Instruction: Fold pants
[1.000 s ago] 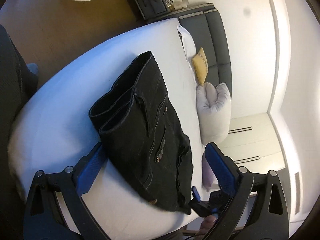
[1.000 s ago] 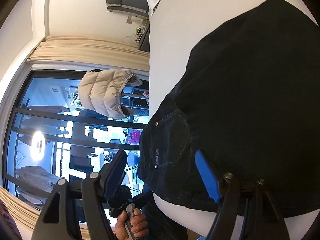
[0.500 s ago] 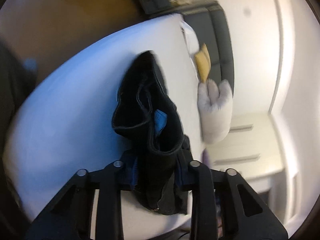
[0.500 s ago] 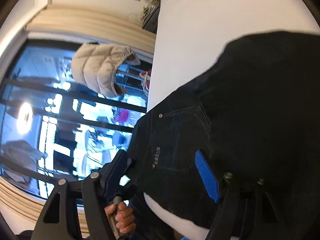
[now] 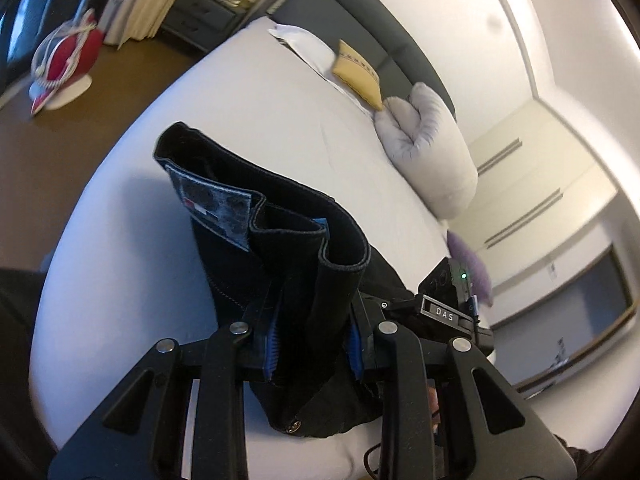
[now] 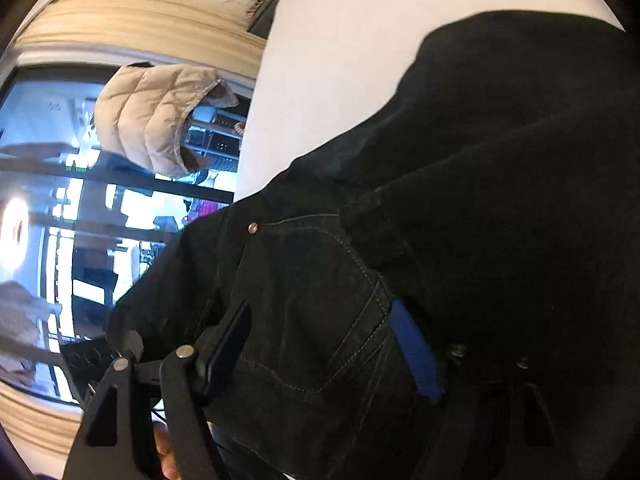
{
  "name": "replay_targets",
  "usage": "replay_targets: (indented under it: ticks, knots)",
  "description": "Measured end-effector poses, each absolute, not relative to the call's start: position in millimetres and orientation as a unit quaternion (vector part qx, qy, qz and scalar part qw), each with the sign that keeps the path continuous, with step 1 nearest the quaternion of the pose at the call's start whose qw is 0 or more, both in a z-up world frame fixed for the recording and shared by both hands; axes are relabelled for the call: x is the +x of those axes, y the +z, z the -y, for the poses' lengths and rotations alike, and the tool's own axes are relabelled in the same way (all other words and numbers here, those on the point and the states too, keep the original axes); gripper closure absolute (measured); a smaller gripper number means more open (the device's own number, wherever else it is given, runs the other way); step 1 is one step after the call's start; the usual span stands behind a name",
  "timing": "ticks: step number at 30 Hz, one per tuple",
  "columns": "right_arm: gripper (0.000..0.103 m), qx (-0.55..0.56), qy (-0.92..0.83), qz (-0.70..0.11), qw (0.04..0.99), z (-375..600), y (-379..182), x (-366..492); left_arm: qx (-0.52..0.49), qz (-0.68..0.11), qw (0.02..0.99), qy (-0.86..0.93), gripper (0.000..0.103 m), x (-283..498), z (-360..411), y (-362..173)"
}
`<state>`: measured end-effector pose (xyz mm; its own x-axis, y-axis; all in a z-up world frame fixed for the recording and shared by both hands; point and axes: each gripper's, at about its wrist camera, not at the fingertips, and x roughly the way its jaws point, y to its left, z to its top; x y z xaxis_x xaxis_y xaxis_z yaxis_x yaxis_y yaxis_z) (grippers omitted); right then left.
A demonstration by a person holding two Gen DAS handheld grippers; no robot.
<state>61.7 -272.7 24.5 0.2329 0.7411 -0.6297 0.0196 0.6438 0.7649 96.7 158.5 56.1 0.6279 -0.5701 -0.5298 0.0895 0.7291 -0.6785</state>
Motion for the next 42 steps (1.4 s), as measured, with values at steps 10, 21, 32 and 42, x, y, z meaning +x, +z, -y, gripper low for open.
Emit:
replay_targets:
  ticks: [10, 21, 32, 42]
  knots:
    - [0.028, 0.448, 0.247, -0.521, 0.684, 344.8, 36.0, 44.0, -0.227, -0.393, 0.86, -0.235, 0.078, 126.7, -66.5, 87.7]
    - [0.016, 0.482, 0.269, -0.485, 0.679, 399.6, 49.4, 29.6, -0.127, -0.432, 0.84, -0.304, 0.078, 150.7, 85.1, 80.6]
    - [0.015, 0.439, 0.259, -0.506, 0.696, 401.1, 45.6, 28.4, -0.008, -0.45, 0.806, -0.386, 0.087, 114.3, 203.5, 61.3]
    - [0.015, 0.36, 0.288, -0.584, 0.668, 354.8, 24.2, 79.8, -0.027, -0.448, 0.822, -0.349, 0.087, 95.3, 173.1, 63.8]
